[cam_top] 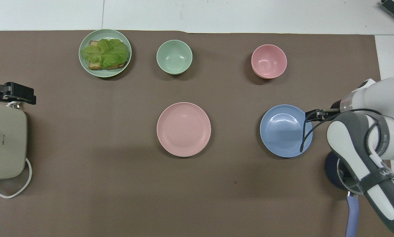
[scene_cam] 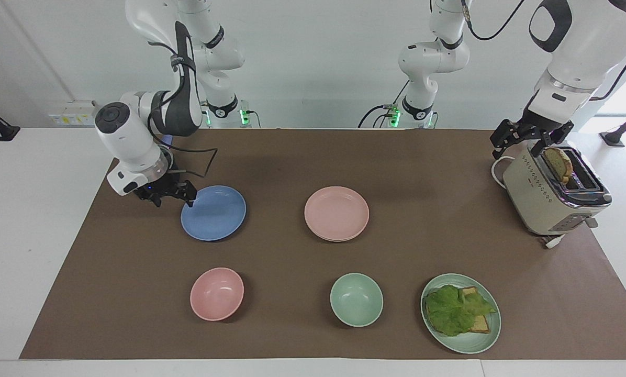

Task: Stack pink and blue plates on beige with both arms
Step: 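Grasp the rim of the blue plate with the right gripper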

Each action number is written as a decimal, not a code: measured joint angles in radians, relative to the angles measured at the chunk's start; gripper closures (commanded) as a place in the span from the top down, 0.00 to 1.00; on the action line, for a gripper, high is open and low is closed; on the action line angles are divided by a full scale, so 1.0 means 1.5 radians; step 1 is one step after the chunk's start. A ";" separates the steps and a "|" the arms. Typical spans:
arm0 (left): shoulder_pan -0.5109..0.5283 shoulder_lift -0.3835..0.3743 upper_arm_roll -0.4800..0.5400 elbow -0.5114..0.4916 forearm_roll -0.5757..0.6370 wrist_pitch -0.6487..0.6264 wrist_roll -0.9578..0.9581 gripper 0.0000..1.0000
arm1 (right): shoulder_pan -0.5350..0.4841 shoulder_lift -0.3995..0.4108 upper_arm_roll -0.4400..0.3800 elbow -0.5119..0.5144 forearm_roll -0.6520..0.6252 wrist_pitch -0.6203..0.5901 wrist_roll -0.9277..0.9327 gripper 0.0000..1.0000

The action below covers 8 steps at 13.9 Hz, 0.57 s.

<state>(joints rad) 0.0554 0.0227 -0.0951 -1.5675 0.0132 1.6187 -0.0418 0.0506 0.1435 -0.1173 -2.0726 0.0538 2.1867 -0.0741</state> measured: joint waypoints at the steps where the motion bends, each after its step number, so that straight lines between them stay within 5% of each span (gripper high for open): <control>1: 0.002 0.000 0.000 0.000 0.000 0.000 0.000 1.00 | -0.003 0.010 0.000 -0.011 0.010 0.019 -0.012 1.00; 3: 0.002 0.000 0.000 0.000 0.000 0.000 0.000 1.00 | -0.010 0.033 0.000 -0.027 0.050 0.046 -0.053 1.00; 5: 0.002 0.000 0.000 0.000 0.000 0.000 0.000 1.00 | -0.015 0.049 -0.001 -0.030 0.067 0.053 -0.083 0.55; 8: 0.002 0.000 0.000 0.000 0.000 0.000 0.000 1.00 | -0.019 0.051 -0.001 -0.031 0.068 0.053 -0.096 0.00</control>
<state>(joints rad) 0.0584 0.0233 -0.0951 -1.5678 0.0131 1.6185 -0.0418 0.0228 0.2195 -0.1181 -2.1188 0.1551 2.2666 -0.2188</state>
